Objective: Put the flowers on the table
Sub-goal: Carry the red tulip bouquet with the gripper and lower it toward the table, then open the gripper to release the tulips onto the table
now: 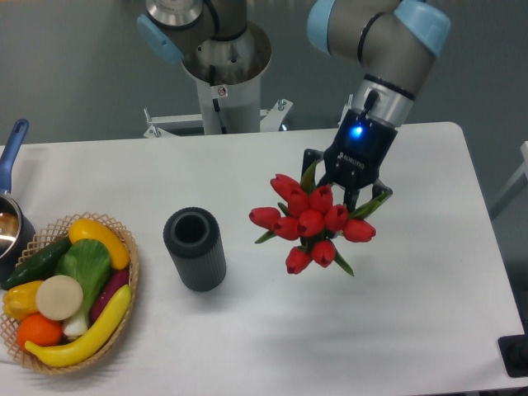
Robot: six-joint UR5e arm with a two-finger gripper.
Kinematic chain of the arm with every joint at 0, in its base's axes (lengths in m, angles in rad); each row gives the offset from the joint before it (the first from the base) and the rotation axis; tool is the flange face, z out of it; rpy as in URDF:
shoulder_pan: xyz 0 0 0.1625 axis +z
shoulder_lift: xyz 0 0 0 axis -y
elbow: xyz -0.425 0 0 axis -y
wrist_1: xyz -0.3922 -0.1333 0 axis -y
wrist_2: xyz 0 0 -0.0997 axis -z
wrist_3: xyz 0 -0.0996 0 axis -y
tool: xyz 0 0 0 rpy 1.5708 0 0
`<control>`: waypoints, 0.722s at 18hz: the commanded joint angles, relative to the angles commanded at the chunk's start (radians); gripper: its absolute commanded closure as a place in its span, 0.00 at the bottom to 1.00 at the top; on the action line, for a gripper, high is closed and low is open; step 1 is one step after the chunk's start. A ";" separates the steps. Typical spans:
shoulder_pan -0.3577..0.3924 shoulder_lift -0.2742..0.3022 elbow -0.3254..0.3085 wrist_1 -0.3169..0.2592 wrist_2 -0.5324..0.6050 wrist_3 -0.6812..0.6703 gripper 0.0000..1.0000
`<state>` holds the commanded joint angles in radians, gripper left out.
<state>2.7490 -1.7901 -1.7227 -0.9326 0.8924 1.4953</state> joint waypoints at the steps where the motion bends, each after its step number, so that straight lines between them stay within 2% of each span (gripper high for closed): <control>1: -0.011 -0.005 0.003 -0.002 0.051 0.020 0.50; 5: -0.034 -0.018 0.017 -0.011 0.192 0.086 0.50; 13: -0.052 -0.060 0.012 -0.011 0.253 0.112 0.50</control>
<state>2.6968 -1.8499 -1.7104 -0.9434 1.1458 1.6076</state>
